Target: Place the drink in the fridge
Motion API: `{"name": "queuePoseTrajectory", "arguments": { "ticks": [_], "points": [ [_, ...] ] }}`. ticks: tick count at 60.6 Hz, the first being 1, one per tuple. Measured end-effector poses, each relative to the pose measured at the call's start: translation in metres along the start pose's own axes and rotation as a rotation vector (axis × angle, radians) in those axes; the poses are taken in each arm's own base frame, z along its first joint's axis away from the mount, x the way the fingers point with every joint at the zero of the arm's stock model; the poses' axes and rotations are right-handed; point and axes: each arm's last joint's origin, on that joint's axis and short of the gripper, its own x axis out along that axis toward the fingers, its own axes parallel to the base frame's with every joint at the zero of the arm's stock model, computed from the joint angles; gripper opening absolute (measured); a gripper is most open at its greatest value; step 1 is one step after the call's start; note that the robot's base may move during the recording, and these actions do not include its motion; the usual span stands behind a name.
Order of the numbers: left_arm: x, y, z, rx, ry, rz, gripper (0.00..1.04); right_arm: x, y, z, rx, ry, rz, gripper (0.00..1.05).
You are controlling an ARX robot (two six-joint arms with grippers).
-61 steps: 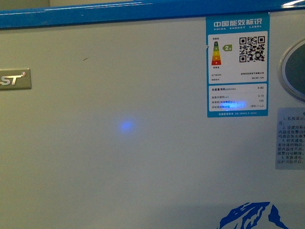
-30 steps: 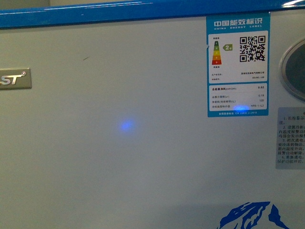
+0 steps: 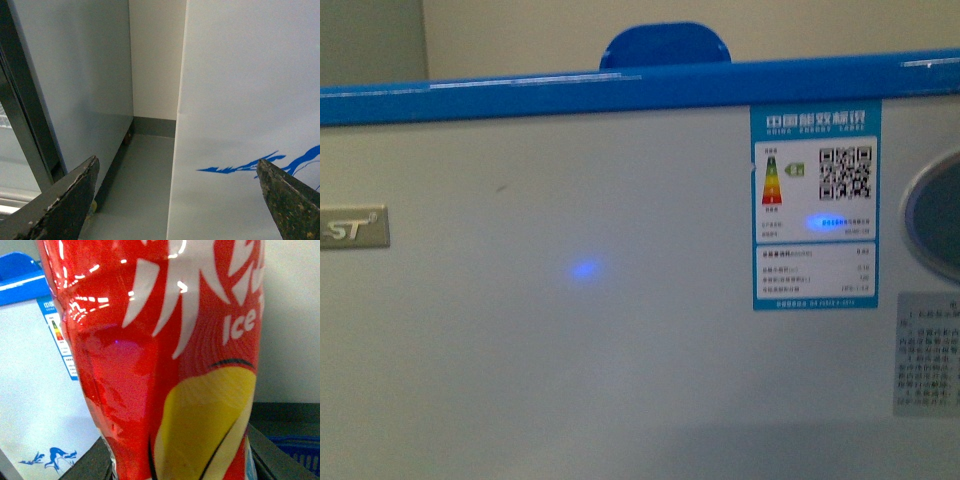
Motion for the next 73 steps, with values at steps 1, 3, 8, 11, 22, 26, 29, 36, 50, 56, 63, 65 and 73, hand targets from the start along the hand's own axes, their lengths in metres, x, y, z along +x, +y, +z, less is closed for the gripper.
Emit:
{"name": "queuePoseTrajectory", "arguments": {
  "ticks": [1, 3, 8, 11, 22, 26, 29, 36, 50, 56, 63, 65, 73],
  "points": [
    [0.0000, 0.0000, 0.0000, 0.000, 0.000, 0.000, 0.97, 0.0000, 0.0000, 0.0000, 0.000, 0.000, 0.000, 0.43],
    [0.0000, 0.0000, 0.0000, 0.000, 0.000, 0.000, 0.97, 0.0000, 0.0000, 0.0000, 0.000, 0.000, 0.000, 0.43],
    [0.0000, 0.0000, 0.0000, 0.000, 0.000, 0.000, 0.97, 0.0000, 0.0000, 0.0000, 0.000, 0.000, 0.000, 0.43],
    [0.0000, 0.0000, 0.0000, 0.001, 0.000, 0.000, 0.97, 0.0000, 0.0000, 0.0000, 0.000, 0.000, 0.000, 0.43],
    [0.0000, 0.0000, 0.0000, 0.001, 0.000, 0.000, 0.97, 0.0000, 0.0000, 0.0000, 0.000, 0.000, 0.000, 0.43],
    [0.0000, 0.0000, 0.0000, 0.002, 0.000, 0.001, 0.97, 0.0000, 0.0000, 0.0000, 0.000, 0.000, 0.000, 0.43],
    [0.0000, 0.0000, 0.0000, 0.002, 0.000, 0.000, 0.97, 0.0000, 0.0000, 0.0000, 0.000, 0.000, 0.000, 0.43],
    [0.0000, 0.0000, 0.0000, 0.002, 0.000, 0.000, 0.97, 0.0000, 0.0000, 0.0000, 0.000, 0.000, 0.000, 0.43],
    [0.0000, 0.0000, 0.0000, 0.002, 0.000, 0.000, 0.97, 0.0000, 0.0000, 0.0000, 0.000, 0.000, -0.001, 0.43],
    [0.0000, 0.0000, 0.0000, 0.002, 0.000, 0.000, 0.97, 0.0000, 0.0000, 0.0000, 0.000, 0.000, 0.000, 0.43],
    [0.0000, 0.0000, 0.0000, 0.002, 0.000, 0.000, 0.97, 0.0000, 0.0000, 0.0000, -0.001, 0.000, 0.000, 0.43],
    [0.0000, 0.0000, 0.0000, 0.002, 0.000, 0.000, 0.97, 0.0000, 0.0000, 0.0000, -0.001, 0.000, 0.000, 0.43],
    [0.0000, 0.0000, 0.0000, 0.002, 0.000, 0.000, 0.97, 0.0000, 0.0000, 0.0001, 0.000, 0.000, 0.000, 0.43]
  ]
}}
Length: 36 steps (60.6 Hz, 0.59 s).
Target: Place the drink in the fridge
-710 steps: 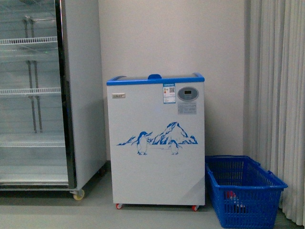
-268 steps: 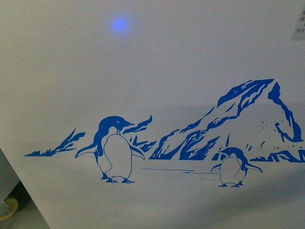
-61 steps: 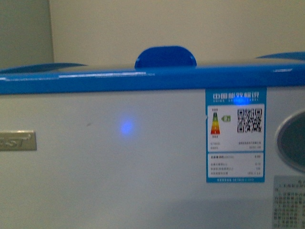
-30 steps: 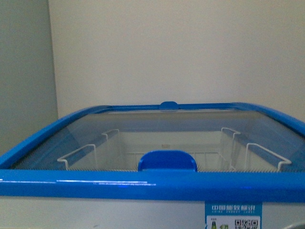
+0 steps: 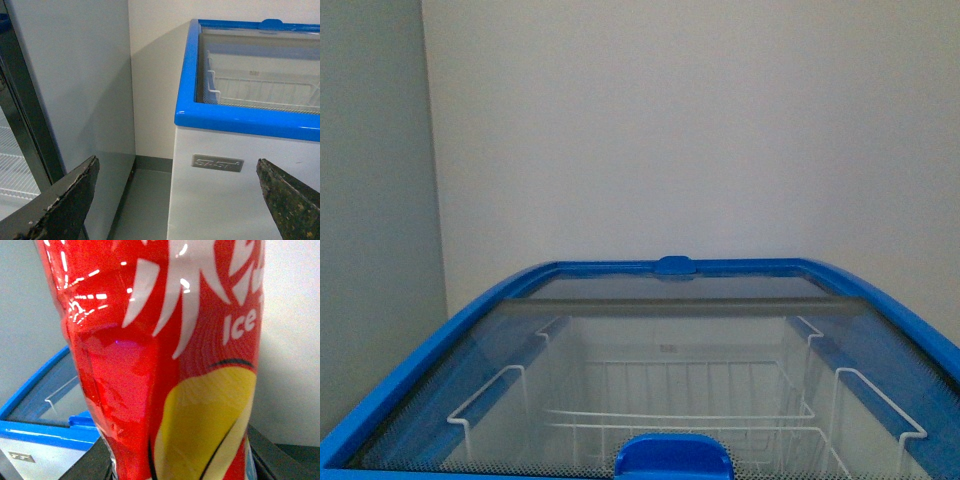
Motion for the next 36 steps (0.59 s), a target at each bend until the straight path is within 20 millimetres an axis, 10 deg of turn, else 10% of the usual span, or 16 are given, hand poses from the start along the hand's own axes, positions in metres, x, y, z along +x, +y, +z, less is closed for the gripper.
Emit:
{"name": "queuePoseTrajectory", "arguments": {
  "ticks": [14, 36],
  "points": [
    [0.030, 0.005, 0.012, -0.070, 0.113, -0.085, 0.97, 0.000, 0.000, 0.000, 0.000, 0.000, 0.000, 0.43],
    [0.160, 0.010, 0.081, 0.288, -0.034, -0.419, 0.97, 0.000, 0.000, 0.000, 0.000, 0.000, 0.000, 0.43]
  ]
}}
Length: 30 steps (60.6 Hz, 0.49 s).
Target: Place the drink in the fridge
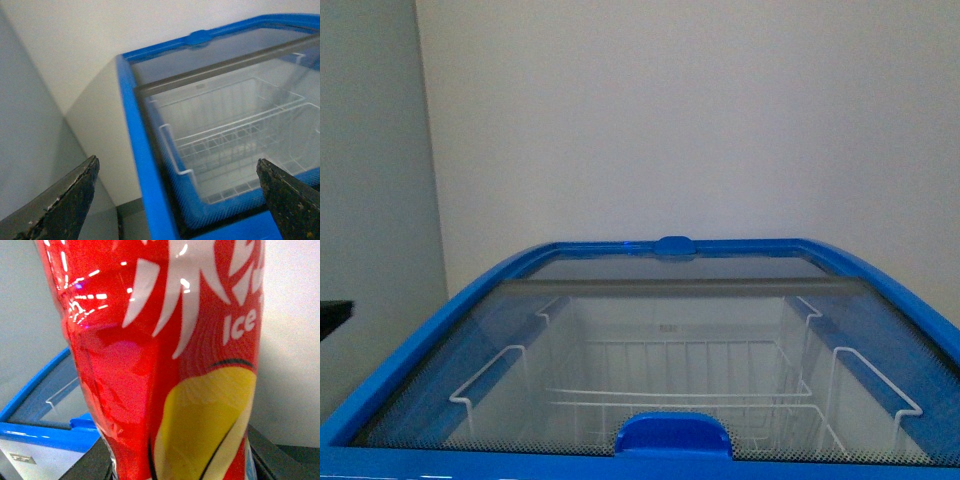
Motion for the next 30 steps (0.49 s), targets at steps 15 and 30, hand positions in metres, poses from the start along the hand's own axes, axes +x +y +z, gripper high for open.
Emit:
{"name": "queuePoseTrajectory", "arguments": {
  "ticks": [15, 30],
  "points": [
    [0.041, -0.018, 0.024, 0.093, -0.071, -0.317, 0.97, 0.000, 0.000, 0.000, 0.000, 0.000, 0.000, 0.43],
    [0.079, -0.067, 0.043, 0.232, 0.022, -0.637, 0.97, 0.000, 0.000, 0.000, 0.000, 0.000, 0.000, 0.43]
  ]
}}
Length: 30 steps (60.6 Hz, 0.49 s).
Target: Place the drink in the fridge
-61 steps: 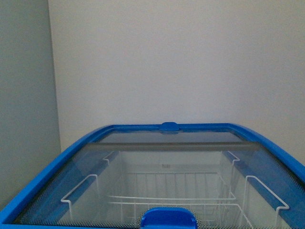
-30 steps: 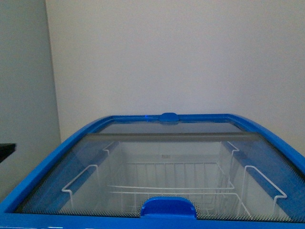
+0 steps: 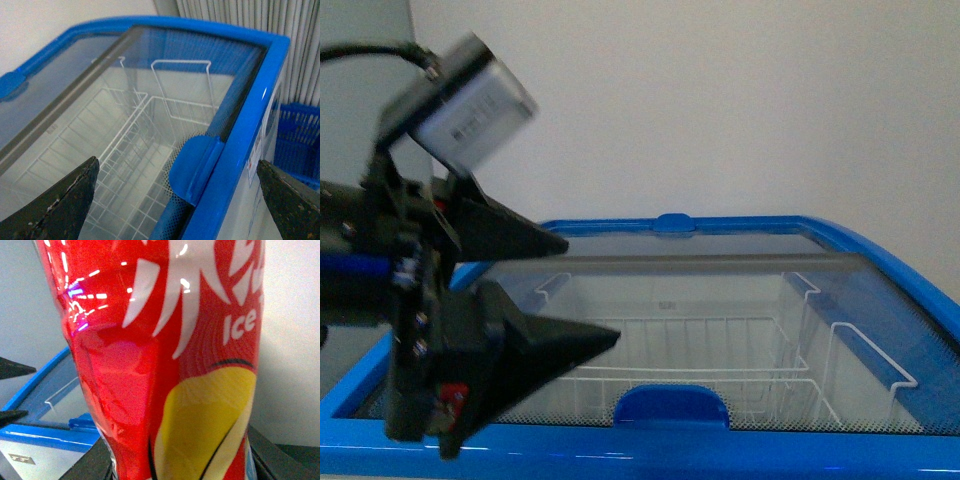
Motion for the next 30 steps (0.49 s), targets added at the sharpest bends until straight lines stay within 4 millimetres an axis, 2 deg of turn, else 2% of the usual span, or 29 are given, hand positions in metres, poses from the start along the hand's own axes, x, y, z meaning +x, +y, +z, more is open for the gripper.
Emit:
{"name": "queuePoseTrajectory", "arguments": {
  "ticks": [7, 14, 30],
  "points": [
    [0.021, 0.001, -0.010, 0.044, 0.062, -0.042, 0.97, 0.000, 0.000, 0.000, 0.000, 0.000, 0.000, 0.43],
    [0.036, 0.003, -0.012, 0.099, 0.080, -0.064, 0.97, 0.000, 0.000, 0.000, 0.000, 0.000, 0.000, 0.43],
    [0.052, 0.007, -0.019, 0.126, 0.104, -0.077, 0.97, 0.000, 0.000, 0.000, 0.000, 0.000, 0.000, 0.43]
  ]
}}
